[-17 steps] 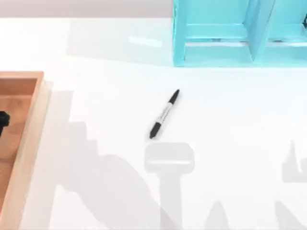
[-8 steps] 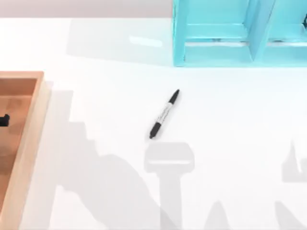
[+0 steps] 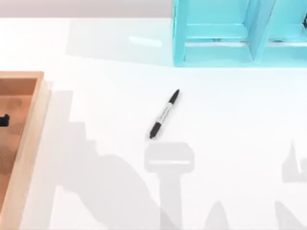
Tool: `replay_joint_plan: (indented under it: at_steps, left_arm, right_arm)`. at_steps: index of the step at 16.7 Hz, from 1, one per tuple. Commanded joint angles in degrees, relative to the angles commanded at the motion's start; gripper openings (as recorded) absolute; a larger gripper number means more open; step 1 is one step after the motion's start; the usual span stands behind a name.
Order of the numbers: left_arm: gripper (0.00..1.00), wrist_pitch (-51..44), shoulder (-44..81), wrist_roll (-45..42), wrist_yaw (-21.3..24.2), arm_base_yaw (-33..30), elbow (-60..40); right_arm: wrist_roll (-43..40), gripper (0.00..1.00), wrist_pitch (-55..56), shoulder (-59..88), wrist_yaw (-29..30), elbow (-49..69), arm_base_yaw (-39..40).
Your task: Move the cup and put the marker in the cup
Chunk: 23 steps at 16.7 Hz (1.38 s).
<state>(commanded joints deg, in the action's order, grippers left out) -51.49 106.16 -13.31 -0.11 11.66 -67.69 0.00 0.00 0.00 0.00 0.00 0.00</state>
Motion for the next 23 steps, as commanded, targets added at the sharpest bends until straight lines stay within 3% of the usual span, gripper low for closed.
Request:
replay_joint_plan:
  at_steps: [6, 9, 16, 23]
  left_arm:
    - [0.00, -3.5, 0.4, 8.0, -1.1, -0.7, -8.9]
    - [0.00, -11.4, -0.3, 14.1, -0.9, -5.8, -16.7]
    - [0.00, -31.8, -3.6, 25.0, 0.1, -24.7, -27.5]
    - [0.00, -33.4, -4.0, 26.9, 0.1, -26.7, -29.0]
  right_arm:
    - [0.0, 1.00, 0.0, 0.0, 0.0, 0.0, 0.0]
    - [0.0, 1.00, 0.0, 0.0, 0.0, 0.0, 0.0]
    - [0.0, 1.00, 0.0, 0.0, 0.0, 0.0, 0.0]
    - [0.0, 1.00, 0.0, 0.0, 0.0, 0.0, 0.0]
